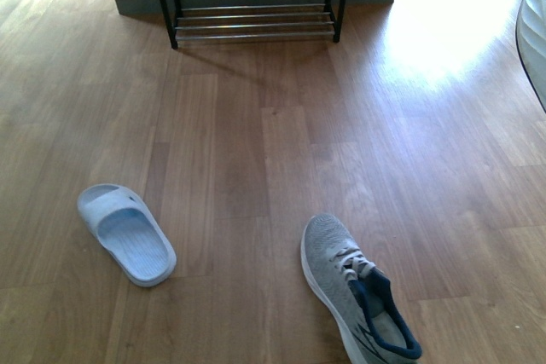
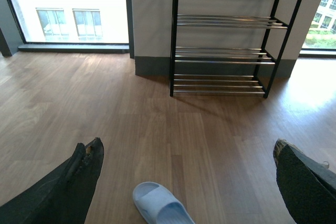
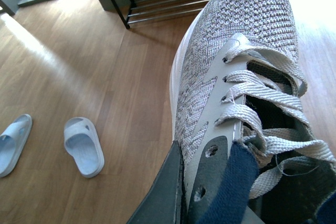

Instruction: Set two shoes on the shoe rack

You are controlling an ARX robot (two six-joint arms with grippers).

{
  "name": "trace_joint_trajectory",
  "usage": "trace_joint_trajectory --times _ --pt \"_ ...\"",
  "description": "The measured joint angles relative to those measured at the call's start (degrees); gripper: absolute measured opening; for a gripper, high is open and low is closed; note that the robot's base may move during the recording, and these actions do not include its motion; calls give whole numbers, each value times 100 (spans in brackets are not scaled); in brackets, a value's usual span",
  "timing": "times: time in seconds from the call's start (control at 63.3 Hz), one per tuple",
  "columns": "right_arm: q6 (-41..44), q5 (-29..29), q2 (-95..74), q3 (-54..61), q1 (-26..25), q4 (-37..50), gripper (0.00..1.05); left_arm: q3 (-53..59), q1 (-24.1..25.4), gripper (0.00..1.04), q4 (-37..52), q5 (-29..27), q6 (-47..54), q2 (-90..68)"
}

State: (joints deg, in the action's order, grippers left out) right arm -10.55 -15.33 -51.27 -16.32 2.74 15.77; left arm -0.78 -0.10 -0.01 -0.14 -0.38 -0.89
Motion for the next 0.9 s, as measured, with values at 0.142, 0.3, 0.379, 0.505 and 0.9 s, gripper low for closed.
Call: trace_joint_trajectory --times 0.142,0.3,0.379,0.505,0.9 --pt "0 50 0 0 -4 0 1 0 0 95 0 2 0 0" --pt "0 48 -2 2 -7 -2 1 0 0 95 0 4 0 0" --pt "0 31 4 2 -7 -4 1 0 0 95 0 15 0 0" --pt "-2 118 9 4 -31 -4 1 -59 -111 95 -214 -420 -203 -133" --pt "-4 28 9 4 -11 -4 1 -2485 -2315 95 994 -3163 -3373 -7672"
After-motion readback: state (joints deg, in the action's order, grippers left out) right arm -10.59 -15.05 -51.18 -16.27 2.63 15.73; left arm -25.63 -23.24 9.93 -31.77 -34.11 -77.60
